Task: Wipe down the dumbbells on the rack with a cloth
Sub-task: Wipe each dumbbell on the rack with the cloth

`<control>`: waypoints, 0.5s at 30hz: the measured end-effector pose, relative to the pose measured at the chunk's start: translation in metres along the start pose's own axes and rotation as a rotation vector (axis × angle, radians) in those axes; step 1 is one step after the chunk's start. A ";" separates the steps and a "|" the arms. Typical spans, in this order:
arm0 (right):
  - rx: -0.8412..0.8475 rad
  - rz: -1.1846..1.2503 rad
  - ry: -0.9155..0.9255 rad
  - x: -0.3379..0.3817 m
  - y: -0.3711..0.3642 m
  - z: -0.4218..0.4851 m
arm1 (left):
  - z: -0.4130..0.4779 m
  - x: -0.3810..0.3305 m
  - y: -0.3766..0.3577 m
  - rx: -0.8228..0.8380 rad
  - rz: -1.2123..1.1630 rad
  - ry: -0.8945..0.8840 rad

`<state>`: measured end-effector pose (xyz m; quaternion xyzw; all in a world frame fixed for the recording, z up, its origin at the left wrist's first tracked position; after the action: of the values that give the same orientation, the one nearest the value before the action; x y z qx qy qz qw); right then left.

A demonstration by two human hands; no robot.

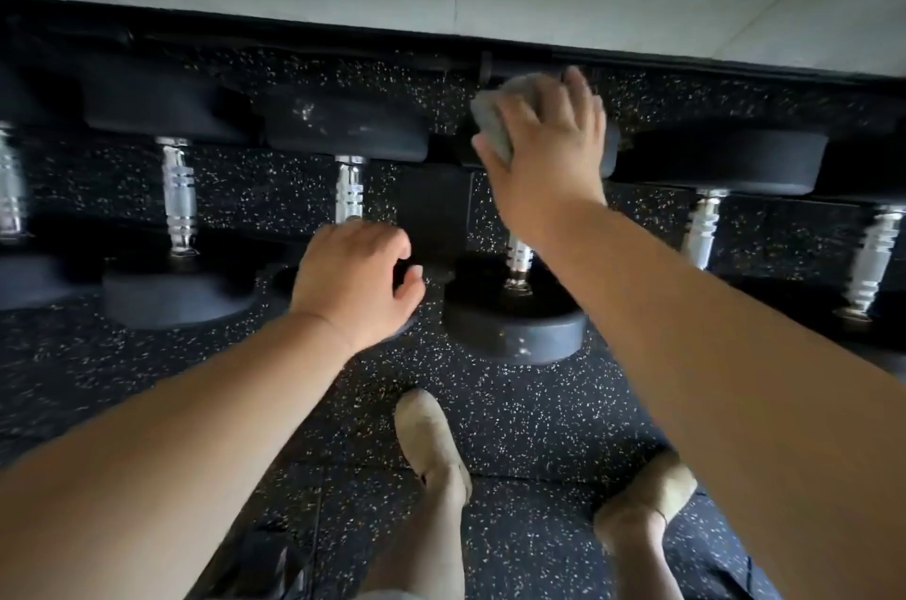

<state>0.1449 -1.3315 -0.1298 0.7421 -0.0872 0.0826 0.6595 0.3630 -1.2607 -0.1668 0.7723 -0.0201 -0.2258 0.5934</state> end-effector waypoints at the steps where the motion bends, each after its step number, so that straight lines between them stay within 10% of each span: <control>1: -0.024 -0.034 0.073 0.012 -0.005 -0.002 | -0.004 0.012 0.000 0.001 0.004 0.004; 5: -0.002 -0.136 0.161 -0.001 -0.001 -0.007 | -0.010 0.040 -0.009 -0.007 -0.053 0.082; 12: -0.167 0.199 -0.292 -0.021 0.001 -0.005 | -0.015 0.048 -0.023 -0.071 -0.085 0.123; 15: -0.154 -0.135 -0.047 0.022 -0.018 0.012 | -0.015 0.048 -0.023 -0.066 -0.084 0.127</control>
<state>0.1703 -1.3417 -0.1436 0.6950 -0.0584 0.0135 0.7166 0.4062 -1.2552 -0.2005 0.7653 0.0576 -0.2014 0.6086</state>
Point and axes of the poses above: each hand's wrist, its own z-axis towards the middle knuckle, its own y-axis out of the back of the hand, x = y × z, the point moved 2 cm from there along z, towards the middle knuckle, and after that the axes turned 5 degrees about -z, right-handed, at the moved point
